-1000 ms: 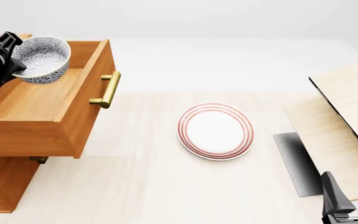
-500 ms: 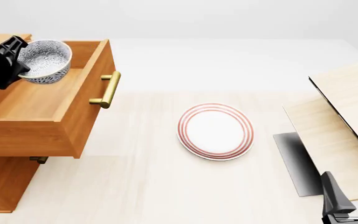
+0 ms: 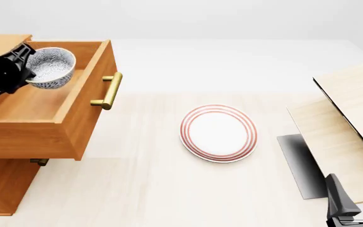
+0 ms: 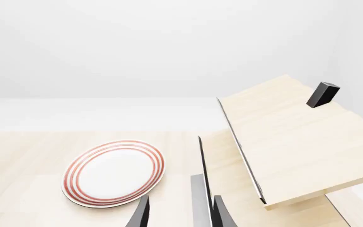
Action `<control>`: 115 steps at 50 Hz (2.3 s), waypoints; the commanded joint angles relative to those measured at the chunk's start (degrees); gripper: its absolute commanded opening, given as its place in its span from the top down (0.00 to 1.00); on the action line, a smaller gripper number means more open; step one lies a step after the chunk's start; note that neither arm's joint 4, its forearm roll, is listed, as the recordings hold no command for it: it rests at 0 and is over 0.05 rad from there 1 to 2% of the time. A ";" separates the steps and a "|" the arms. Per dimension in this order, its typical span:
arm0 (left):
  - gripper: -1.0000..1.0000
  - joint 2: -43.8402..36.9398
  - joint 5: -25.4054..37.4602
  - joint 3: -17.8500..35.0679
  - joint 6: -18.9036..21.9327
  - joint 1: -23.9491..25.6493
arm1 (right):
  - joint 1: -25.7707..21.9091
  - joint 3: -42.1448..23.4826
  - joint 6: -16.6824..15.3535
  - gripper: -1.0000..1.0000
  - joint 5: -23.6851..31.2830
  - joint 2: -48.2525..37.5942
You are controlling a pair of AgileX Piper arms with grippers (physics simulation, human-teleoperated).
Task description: Open the top drawer of the cabinet and put the bowl in it.
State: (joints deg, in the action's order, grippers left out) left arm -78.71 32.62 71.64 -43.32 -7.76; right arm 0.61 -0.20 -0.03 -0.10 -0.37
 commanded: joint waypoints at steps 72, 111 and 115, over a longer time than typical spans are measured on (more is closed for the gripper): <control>0.00 2.93 0.40 -2.51 0.16 0.67 | 0.00 0.02 0.00 0.00 0.00 0.03; 0.00 13.90 12.78 1.70 3.17 1.61 | 0.00 0.02 0.00 0.00 -0.01 0.03; 0.00 15.23 14.02 2.05 3.67 1.56 | 0.00 0.02 0.01 0.00 0.00 0.03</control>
State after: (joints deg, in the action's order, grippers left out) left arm -66.25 44.25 73.43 -40.44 -6.24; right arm 0.61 -0.20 -0.02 -0.10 -0.37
